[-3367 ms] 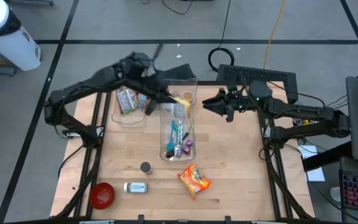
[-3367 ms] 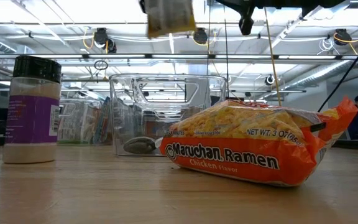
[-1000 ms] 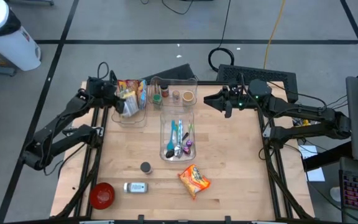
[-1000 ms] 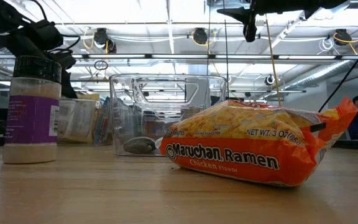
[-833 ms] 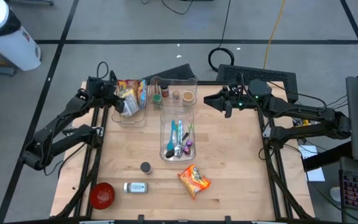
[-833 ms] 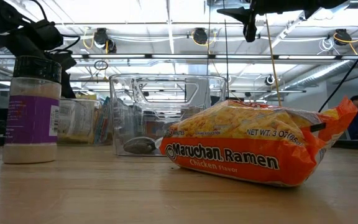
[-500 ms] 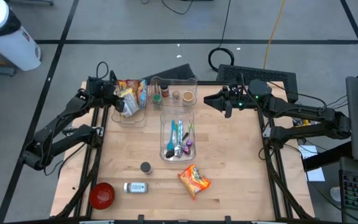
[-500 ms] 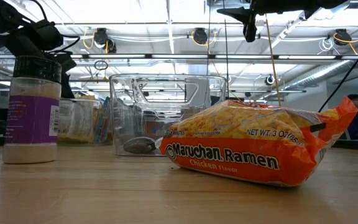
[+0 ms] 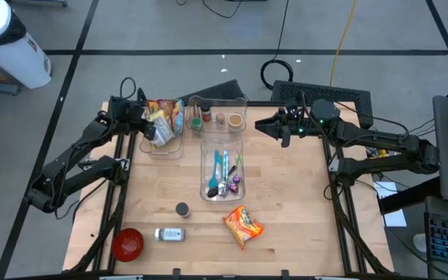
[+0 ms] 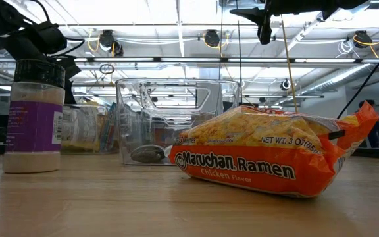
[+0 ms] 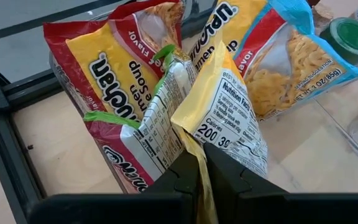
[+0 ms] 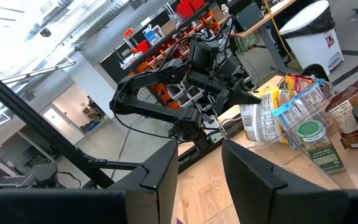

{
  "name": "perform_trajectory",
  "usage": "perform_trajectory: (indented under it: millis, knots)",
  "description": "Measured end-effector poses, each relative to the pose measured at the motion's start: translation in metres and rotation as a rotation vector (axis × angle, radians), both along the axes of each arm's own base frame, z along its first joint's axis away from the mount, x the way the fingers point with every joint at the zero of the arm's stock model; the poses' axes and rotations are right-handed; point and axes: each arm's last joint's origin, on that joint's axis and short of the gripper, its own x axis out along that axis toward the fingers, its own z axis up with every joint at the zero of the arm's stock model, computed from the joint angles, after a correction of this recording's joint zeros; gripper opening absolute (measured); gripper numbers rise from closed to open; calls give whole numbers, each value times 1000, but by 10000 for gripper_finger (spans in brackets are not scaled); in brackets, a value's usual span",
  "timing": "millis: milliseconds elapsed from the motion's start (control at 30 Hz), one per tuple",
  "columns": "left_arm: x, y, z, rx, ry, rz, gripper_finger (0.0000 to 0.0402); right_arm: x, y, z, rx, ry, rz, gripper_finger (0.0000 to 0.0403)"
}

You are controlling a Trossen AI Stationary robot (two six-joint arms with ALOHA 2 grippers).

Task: Pick & Place Food Item
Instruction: Put the yellow noodle pack into the top left transparent bin

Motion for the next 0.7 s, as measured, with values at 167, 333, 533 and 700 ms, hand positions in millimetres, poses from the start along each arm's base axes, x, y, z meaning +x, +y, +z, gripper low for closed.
perform_trajectory:
  millis: [167, 333, 533, 700]
  knots:
    - [0, 0, 0, -2, 1, 0, 27, 0, 0, 0, 0, 0, 0, 115]
    - [0, 0, -1, -9, 1, 2, 27, 0, 0, 0, 0, 0, 0, 115]
    - [0, 0, 0, -4, 4, -6, 26, 0, 0, 0, 0, 0, 0, 114]
    - [0, 0, 0, 3, 11, -12, 17, 0, 0, 0, 0, 0, 1, 114]
